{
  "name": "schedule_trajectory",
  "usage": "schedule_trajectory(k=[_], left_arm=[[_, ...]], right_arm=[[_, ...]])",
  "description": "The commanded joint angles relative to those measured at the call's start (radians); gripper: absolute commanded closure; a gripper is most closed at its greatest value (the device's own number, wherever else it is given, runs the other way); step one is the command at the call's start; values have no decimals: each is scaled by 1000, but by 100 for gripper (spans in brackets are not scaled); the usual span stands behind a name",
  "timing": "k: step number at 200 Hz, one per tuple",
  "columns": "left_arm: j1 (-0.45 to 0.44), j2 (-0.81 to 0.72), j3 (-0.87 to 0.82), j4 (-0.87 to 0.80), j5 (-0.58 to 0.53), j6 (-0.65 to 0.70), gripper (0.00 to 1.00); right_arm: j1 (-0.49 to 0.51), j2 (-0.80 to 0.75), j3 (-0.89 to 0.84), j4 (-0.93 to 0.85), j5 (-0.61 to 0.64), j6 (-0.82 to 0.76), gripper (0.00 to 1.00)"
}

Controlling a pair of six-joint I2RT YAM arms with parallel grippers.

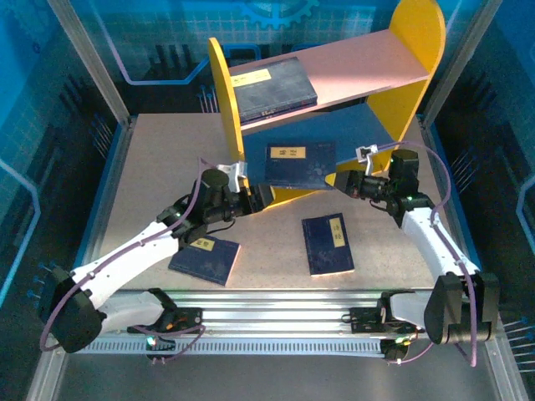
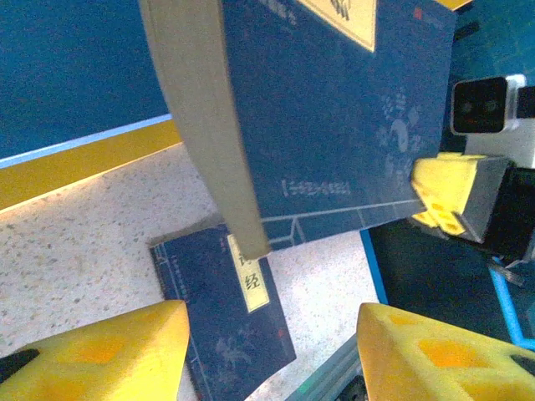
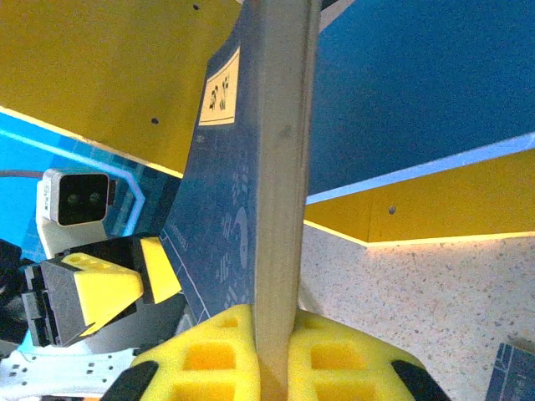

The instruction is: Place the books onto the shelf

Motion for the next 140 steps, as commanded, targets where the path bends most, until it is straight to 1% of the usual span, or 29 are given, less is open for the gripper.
schedule_trajectory(k=[1, 41, 71, 94, 140], left_arm=[[-8, -60, 16, -111, -50, 35, 43], [-8, -142, -20, -213, -115, 42, 42], [-7, -196, -37, -285, -162, 52, 40], [-4, -225, -45, -305, -179, 52, 38], [0, -225, -24, -328, -187, 63, 37]], right_arm=[[-12, 18, 79, -93, -3, -124, 95], [-12, 92, 169, -152, -10, -212, 95], [-12, 152, 223, -161, -29, -253, 95], [-5, 200, 250, -143, -80, -280, 95], [16, 302, 299, -115, -99, -314, 95]])
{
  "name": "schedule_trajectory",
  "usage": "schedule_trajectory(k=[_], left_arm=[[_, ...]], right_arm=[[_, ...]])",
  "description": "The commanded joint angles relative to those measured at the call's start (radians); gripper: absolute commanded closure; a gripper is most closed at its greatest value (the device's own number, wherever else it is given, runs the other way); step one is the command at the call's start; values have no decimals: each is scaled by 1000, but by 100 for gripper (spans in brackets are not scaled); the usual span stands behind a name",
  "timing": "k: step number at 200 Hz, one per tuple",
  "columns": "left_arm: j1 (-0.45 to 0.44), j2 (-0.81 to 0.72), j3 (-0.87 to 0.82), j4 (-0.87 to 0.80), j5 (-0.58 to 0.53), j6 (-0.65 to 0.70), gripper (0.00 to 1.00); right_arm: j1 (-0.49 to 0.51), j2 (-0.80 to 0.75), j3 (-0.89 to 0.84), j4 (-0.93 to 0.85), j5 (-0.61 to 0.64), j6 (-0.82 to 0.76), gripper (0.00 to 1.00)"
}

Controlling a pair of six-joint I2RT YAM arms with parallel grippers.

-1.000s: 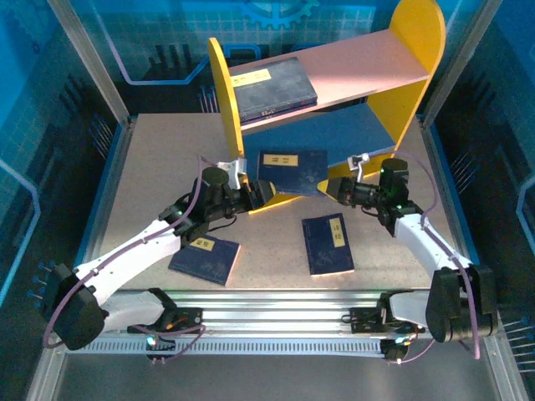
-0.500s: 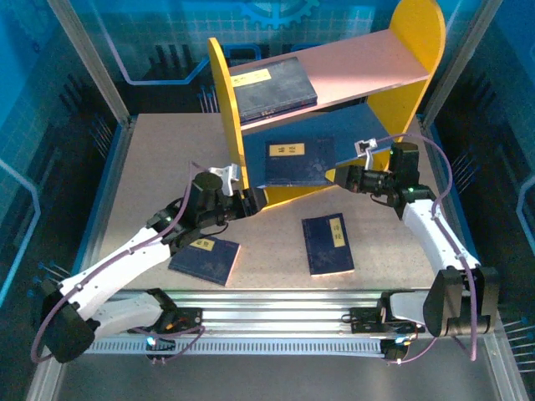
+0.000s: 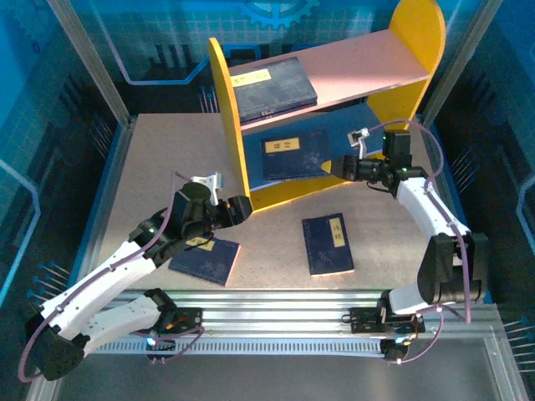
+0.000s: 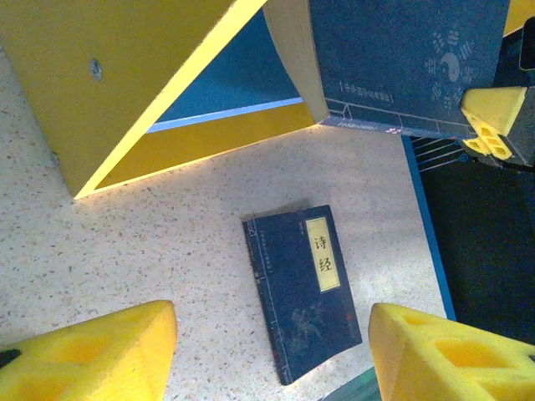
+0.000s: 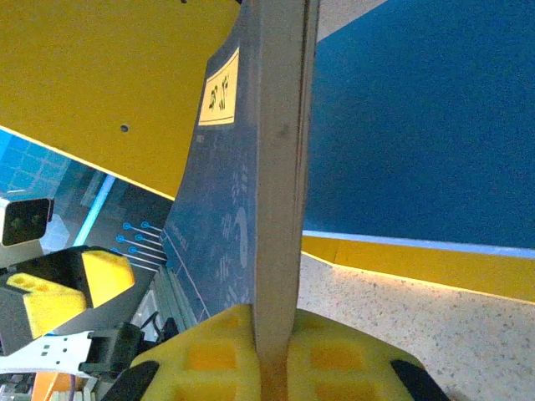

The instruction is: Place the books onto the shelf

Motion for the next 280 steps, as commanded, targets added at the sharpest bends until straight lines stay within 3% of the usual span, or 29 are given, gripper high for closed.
schedule_trajectory(k=[1, 122, 280], left_arm=[[3, -8, 8, -37, -22, 31, 37], [3, -40, 0, -62, -34, 31, 37], [3, -39, 10, -89, -53, 41, 37]], right_arm=[[15, 45, 53, 34, -59, -49, 95], [103, 240, 207, -51, -16, -161, 95], [138, 322, 271, -49, 29, -169, 95]])
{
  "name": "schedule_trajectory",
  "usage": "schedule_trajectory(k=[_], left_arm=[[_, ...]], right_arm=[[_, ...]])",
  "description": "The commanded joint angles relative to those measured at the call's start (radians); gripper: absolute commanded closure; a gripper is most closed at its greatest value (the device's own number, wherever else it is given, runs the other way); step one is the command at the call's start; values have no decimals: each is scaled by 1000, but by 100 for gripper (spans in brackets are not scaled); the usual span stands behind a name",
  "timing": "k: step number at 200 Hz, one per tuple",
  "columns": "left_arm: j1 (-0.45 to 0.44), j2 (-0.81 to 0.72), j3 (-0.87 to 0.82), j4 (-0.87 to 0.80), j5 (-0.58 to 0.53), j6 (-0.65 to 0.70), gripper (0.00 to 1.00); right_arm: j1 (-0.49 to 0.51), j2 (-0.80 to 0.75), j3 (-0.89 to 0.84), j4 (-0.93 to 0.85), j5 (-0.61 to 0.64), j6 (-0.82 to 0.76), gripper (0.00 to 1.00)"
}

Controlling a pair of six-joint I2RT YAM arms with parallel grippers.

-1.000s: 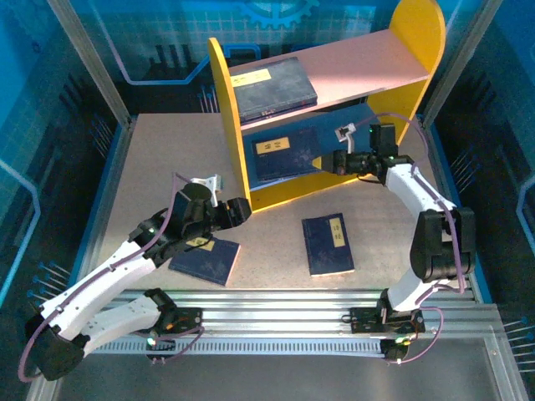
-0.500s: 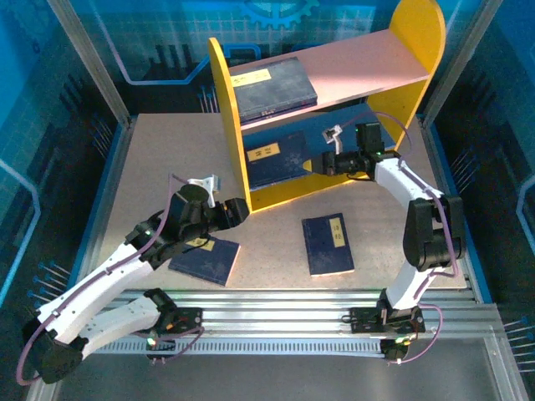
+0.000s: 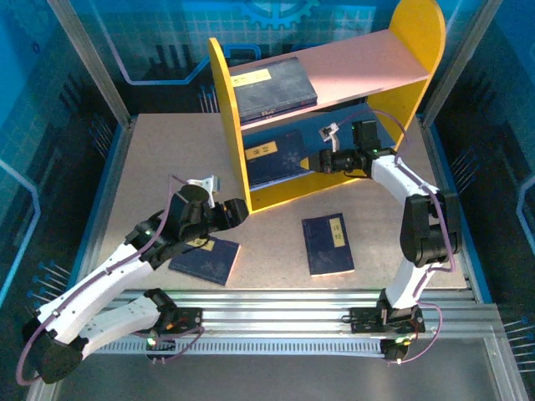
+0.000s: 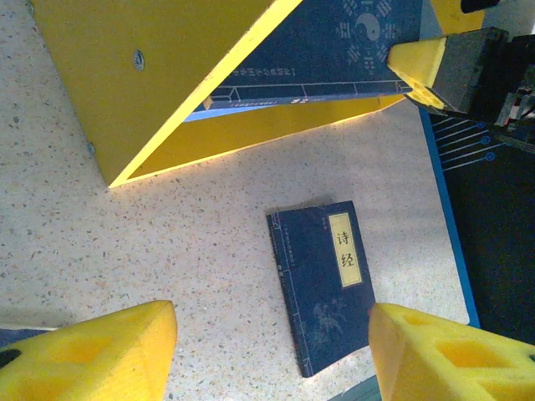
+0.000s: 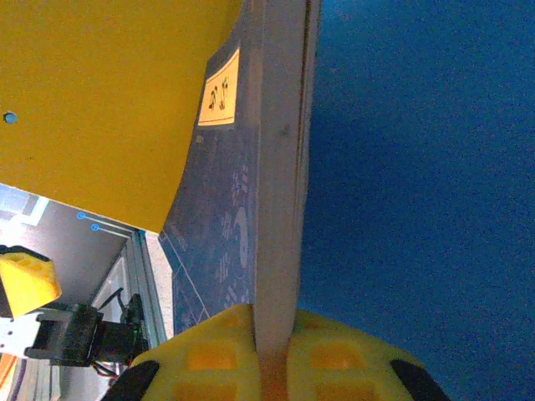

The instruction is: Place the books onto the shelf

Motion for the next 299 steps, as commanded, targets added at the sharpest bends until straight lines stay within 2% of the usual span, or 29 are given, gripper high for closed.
schedule_trajectory(k=[1, 84, 184, 237, 299], left_arm=[[4, -11, 9, -25, -22, 33, 37], [3, -12, 8, -29, -27, 39, 37], [3, -14, 4, -30, -29, 38, 37], [3, -22, 1, -33, -30, 38, 37], [4, -27, 1, -39, -34, 38, 37]], right_arm=[[13, 21, 49, -10, -13, -30, 95], [26, 65, 101, -90, 4, -86, 93], [40, 91, 134, -159, 59, -131, 86], [48, 98, 144, -175, 87, -136, 74], [46, 96, 155, -190, 125, -135, 54]])
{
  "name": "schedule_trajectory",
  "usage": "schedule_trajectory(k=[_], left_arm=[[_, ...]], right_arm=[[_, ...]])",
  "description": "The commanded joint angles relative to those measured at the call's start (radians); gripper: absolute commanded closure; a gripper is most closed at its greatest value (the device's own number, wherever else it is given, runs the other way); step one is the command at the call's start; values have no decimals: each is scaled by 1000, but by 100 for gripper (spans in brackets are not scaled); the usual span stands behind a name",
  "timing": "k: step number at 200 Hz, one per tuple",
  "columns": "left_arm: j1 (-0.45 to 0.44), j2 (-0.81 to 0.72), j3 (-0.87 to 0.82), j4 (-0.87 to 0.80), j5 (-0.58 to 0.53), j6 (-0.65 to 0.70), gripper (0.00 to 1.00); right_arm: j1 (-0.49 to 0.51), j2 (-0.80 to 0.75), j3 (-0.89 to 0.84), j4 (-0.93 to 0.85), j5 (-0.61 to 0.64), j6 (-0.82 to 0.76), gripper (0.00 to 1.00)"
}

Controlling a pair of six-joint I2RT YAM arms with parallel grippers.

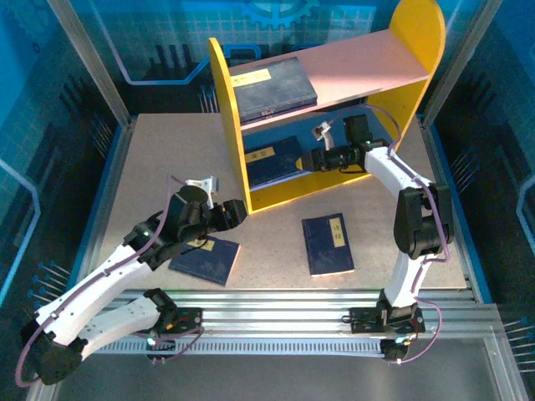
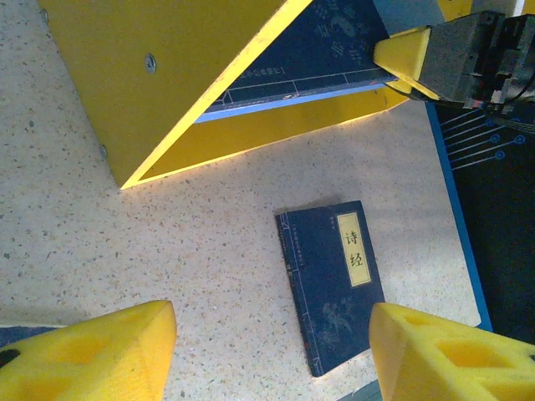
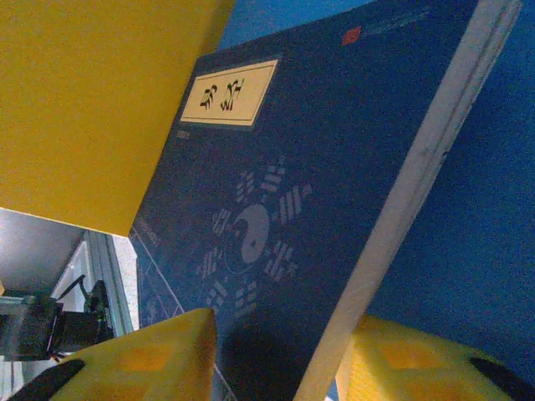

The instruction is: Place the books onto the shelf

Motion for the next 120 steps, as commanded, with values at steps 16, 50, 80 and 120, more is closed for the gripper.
schedule_trajectory(k=[16, 50, 80, 120], left_arm=[[3, -16, -2, -21, -20, 20, 37], [3, -17, -3, -23, -22, 21, 37], [3, -18, -3, -23, -23, 22, 37], [3, -22, -3, -26, -27, 24, 37]], right_arm=[[14, 9, 24, -33, 52, -26, 51], [10, 5, 20, -47, 87, -31, 47], [-2, -1, 12, -43, 100, -23, 44], [-15, -10, 5, -48, 119, -25, 42]])
